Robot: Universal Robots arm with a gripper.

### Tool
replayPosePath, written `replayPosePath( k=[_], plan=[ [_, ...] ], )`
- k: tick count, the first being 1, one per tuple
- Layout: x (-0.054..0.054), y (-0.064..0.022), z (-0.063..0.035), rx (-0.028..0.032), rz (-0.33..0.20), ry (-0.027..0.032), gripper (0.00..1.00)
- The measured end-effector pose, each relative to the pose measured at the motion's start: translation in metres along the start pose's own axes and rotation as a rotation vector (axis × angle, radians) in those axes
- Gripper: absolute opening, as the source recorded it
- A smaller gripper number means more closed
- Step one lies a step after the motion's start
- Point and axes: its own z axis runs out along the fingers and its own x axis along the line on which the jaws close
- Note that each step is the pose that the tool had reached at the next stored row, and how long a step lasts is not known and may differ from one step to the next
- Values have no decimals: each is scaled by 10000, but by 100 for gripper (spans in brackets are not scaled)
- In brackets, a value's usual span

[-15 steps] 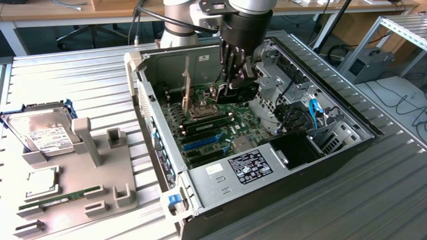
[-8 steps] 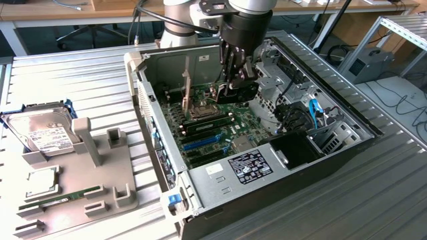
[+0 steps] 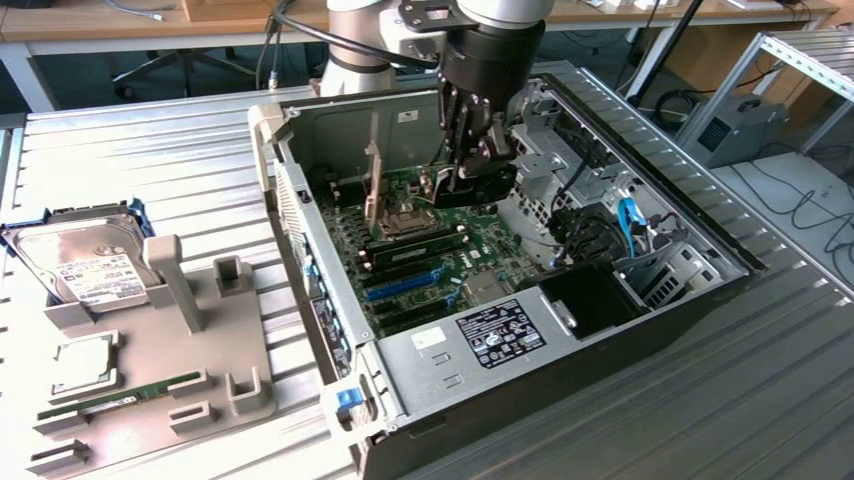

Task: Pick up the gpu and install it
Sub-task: 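Insert the gpu into the slot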

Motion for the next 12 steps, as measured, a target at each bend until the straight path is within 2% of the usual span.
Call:
replayPosePath(
  k=[12],
  plan=[
    [0,0,3,-10,-397,-15,26]
  ],
)
